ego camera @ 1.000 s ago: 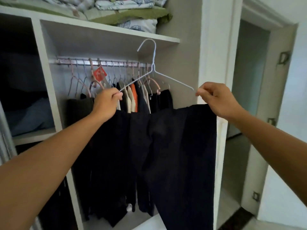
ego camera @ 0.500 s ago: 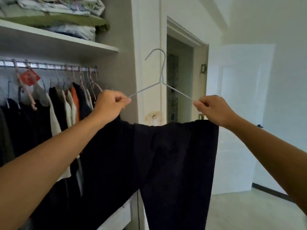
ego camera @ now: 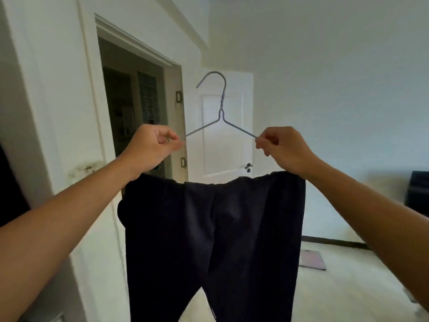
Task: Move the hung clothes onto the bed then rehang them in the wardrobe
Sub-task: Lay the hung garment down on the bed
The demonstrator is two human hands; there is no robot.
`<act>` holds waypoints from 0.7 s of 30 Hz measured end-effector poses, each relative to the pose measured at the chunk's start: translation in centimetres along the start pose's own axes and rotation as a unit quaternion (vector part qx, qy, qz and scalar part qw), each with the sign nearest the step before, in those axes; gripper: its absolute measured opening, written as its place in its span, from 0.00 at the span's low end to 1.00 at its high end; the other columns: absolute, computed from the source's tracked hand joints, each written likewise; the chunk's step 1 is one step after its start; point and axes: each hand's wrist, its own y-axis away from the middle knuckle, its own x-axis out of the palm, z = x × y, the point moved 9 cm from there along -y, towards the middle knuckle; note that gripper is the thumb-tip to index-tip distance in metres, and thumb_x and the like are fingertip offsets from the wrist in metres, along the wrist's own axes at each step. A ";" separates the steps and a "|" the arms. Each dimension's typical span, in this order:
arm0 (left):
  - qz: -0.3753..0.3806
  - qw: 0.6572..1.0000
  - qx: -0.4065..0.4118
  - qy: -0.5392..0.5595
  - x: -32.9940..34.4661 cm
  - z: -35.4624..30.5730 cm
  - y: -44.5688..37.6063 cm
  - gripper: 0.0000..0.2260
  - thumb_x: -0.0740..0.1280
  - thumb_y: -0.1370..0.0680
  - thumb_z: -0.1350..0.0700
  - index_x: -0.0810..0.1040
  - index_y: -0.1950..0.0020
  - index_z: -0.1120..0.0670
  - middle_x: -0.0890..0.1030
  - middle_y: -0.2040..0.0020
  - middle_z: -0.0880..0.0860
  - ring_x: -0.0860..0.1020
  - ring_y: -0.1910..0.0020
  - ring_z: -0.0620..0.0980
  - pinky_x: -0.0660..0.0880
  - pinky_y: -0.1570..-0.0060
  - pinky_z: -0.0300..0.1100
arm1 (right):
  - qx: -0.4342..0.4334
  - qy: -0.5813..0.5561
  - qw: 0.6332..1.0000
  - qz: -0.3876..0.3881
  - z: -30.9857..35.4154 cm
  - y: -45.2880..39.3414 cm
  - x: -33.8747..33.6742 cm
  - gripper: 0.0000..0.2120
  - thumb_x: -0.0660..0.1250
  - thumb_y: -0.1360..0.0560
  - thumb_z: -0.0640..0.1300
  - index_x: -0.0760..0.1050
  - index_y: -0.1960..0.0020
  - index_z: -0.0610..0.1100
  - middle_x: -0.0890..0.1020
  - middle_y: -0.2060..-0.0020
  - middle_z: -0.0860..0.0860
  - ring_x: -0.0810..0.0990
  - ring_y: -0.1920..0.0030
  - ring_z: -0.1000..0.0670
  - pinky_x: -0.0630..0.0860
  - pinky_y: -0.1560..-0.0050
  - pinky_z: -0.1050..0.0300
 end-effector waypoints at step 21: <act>0.332 0.901 0.141 0.241 43.9 -16.7 -0.9 0.02 0.73 0.25 0.60 0.83 0.55 0.57 0.83 0.64 0.60 0.81 0.67 0.52 0.83 0.60 0.44 | 0.257 0.247 0.926 -0.124 -22.0 17.3 -25.4 0.02 0.70 0.23 0.43 0.81 0.53 0.48 0.83 0.64 0.53 0.80 0.66 0.59 0.76 0.60 0.65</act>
